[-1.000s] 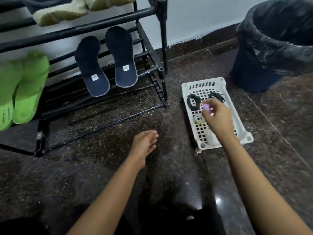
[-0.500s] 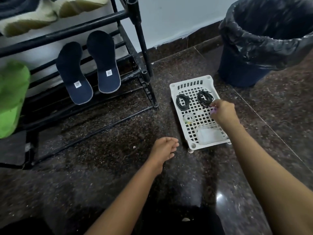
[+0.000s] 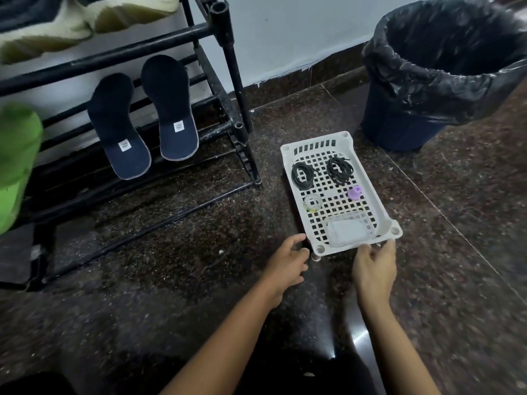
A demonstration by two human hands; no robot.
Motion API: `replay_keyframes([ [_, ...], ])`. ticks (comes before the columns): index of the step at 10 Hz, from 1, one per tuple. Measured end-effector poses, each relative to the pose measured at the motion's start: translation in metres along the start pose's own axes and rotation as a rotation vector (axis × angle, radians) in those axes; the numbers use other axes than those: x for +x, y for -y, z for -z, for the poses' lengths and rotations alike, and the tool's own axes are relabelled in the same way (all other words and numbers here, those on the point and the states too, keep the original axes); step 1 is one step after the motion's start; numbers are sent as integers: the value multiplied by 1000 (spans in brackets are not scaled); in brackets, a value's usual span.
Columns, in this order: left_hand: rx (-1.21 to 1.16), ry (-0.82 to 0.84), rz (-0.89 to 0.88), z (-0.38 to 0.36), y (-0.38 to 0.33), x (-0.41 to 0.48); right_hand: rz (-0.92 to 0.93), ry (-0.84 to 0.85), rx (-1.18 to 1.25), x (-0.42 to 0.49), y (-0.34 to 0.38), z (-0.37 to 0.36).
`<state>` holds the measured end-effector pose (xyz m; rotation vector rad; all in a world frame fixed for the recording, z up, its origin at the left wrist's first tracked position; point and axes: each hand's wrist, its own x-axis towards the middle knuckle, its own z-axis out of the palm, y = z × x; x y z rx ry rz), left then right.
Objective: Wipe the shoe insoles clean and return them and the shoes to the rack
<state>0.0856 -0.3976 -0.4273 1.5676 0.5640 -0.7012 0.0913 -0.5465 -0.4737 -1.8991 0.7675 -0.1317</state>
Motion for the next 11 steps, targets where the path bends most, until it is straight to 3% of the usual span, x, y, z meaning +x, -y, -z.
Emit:
replay_keyframes([
  [5,62,-108,-110,29,-65,35,133,462,-25,53,66,-93],
  [7,88,-141,-125,42,-71,35,72,567,78,82,83,-137],
  [9,90,-173,-120,61,-63,25,111,591,59,93,86,-143],
  [11,116,-247,-165,88,-53,1,265,566,-214,5,105,-98],
])
